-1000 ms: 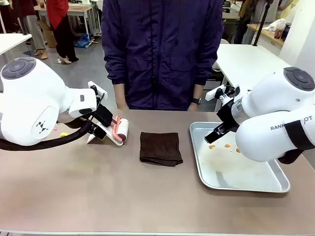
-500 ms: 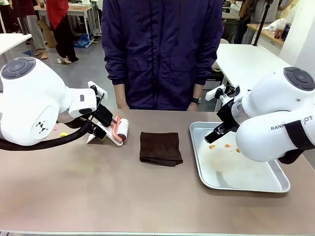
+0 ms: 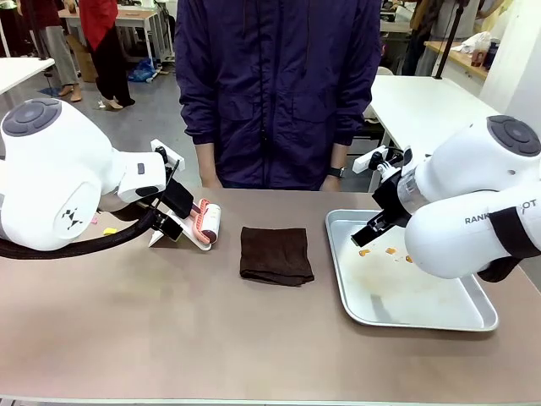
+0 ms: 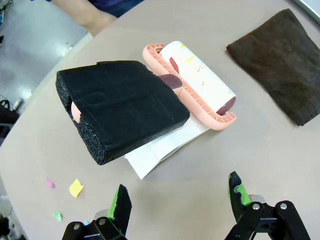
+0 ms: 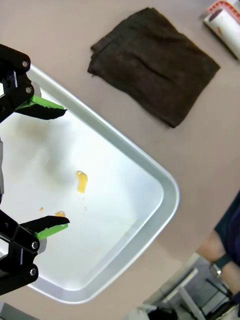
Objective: Clean the surface of the table.
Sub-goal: Hold the Lint Roller with your left hand and the towel with your right hand.
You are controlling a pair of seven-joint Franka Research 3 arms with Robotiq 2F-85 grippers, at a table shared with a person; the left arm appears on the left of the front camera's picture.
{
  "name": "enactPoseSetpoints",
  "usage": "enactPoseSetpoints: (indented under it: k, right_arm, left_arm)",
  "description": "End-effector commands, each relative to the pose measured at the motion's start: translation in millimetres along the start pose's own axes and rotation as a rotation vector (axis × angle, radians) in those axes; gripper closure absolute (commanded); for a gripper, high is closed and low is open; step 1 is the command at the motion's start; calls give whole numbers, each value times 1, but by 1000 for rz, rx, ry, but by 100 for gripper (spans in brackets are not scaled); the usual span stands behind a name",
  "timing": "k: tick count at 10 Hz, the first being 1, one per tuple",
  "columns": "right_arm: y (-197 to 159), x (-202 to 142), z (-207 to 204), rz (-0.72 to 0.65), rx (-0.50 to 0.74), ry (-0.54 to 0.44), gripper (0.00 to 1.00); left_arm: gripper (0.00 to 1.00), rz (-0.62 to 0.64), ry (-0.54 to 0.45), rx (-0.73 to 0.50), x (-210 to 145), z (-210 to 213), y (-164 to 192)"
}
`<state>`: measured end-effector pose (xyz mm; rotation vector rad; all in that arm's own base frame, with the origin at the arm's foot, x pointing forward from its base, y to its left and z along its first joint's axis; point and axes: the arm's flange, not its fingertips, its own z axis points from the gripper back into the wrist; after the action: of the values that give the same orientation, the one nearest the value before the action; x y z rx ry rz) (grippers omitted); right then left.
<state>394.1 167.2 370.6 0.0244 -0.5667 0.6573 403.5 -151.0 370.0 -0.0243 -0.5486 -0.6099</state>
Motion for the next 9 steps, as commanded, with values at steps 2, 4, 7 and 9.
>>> enactPoseSetpoints:
  k: [2,4,7,9]
  right_arm:
    - [0,0,0,0,0,0,0]
    - [-1,2,5,-77,-3,90,0]
    - [-7,10,38,-352,99,328,0]
    - [-23,-3,69,-405,329,341,0]
  left_arm:
    - [0,0,0,0,0,0,0]
    - [0,49,38,-35,-3,11,1]
    - [0,362,227,-293,-9,60,8]
    - [0,454,152,-377,-26,97,27]
